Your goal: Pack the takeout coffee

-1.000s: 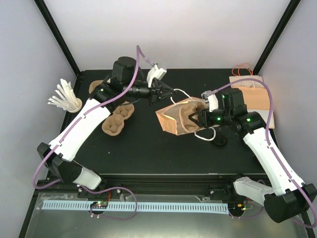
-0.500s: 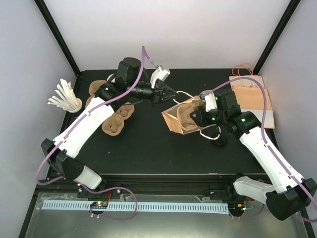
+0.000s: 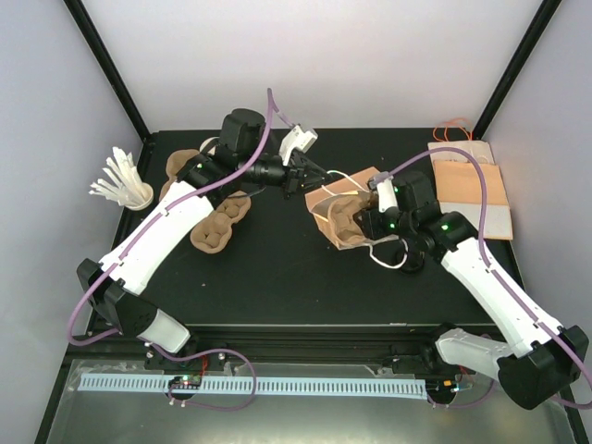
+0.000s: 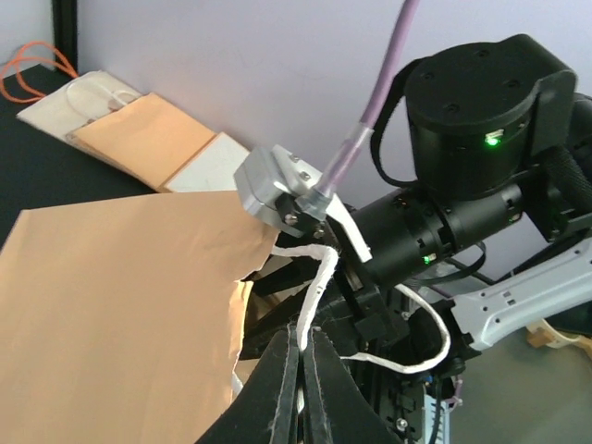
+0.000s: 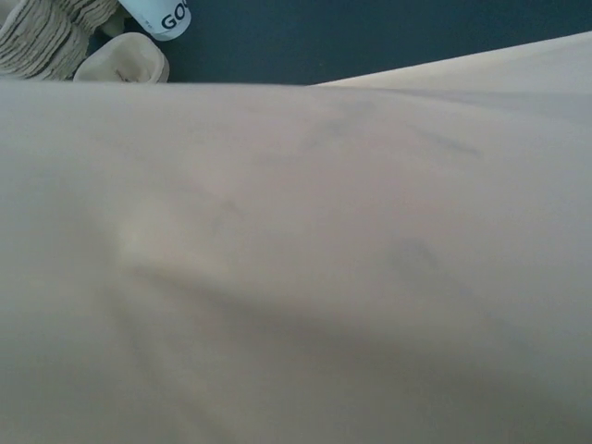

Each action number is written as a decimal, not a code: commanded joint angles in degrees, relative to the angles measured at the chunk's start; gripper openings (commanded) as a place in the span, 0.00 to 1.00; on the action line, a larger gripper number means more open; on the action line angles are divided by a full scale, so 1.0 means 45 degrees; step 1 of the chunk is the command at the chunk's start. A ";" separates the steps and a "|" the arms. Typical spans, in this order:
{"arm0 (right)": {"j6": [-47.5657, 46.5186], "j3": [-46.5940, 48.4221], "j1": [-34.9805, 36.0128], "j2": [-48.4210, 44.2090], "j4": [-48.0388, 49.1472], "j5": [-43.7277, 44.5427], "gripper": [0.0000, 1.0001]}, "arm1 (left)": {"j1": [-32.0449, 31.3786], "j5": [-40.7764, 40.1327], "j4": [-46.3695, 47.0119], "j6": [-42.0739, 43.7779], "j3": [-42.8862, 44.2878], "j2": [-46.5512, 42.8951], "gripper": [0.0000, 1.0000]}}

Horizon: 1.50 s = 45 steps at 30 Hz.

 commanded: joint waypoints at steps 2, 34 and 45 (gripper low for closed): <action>-0.0363 -0.0477 0.0001 -0.0050 0.0364 0.0661 0.48 | -0.0075 -0.0982 -0.0075 -0.0332 -0.0099 -0.0111 0.02; 0.0648 -0.1874 -0.0024 0.0978 0.5899 0.0361 0.44 | -0.0162 -0.4384 0.2758 -0.3278 -0.4104 -0.1472 0.83; 0.0846 -0.1505 -0.0038 0.1211 0.5727 0.0307 0.43 | -0.0072 -0.6849 0.4722 -0.5327 -0.6585 -0.2684 0.83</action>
